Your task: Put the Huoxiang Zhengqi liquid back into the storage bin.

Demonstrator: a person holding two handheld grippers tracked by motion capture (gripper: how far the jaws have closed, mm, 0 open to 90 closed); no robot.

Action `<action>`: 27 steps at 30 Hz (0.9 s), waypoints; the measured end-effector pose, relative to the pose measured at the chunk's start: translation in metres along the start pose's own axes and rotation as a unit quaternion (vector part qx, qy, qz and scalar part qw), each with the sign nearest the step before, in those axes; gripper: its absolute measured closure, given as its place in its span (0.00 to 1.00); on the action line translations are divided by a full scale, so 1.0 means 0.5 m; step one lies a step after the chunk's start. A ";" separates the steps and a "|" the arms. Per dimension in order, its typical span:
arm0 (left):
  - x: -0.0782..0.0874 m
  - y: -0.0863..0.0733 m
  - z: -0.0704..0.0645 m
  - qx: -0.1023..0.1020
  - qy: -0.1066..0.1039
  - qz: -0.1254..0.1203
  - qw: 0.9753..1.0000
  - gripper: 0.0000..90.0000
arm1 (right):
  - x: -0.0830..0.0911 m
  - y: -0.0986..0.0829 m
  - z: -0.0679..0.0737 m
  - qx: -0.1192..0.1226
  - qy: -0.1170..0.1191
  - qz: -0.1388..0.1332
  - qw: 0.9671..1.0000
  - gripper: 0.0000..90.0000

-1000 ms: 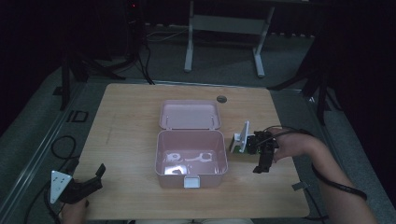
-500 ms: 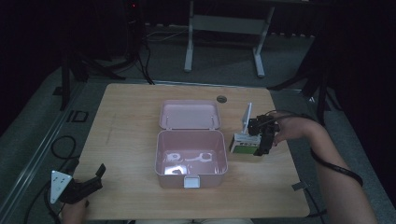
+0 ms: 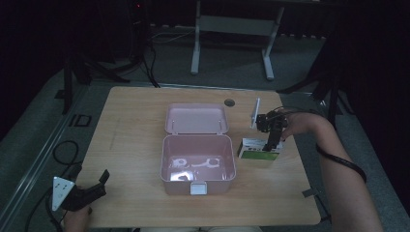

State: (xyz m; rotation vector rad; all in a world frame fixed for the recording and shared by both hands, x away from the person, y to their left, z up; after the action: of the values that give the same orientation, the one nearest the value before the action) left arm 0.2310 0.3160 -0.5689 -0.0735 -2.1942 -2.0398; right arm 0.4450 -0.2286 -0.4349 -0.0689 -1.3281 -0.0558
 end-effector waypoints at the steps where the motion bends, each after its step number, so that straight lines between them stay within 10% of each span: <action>1: 0.000 0.000 0.000 0.000 0.000 0.000 1.000 0.00 | -0.003 -0.001 -0.003 0.002 -0.002 -0.001 1.000 0.24; 27: 0.000 0.000 0.000 -0.001 -0.001 0.001 1.000 0.00 | -0.081 0.006 -0.047 -0.003 0.009 0.019 1.000 0.41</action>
State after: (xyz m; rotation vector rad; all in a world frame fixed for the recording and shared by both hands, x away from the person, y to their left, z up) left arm 0.2310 0.3159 -0.5689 -0.0770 -2.1934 -2.0411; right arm 0.4585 -0.2273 -0.4800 -0.0990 -1.3087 -0.0287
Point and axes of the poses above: each handheld gripper's, and its own axes: x roughly backward along the jaws, y roughly out of its top, z roughly to its left, the point moved 3 cm from there along -x, roughly forward along the jaws, and after that the axes turned 14 degrees about y, right-handed, at the moved point
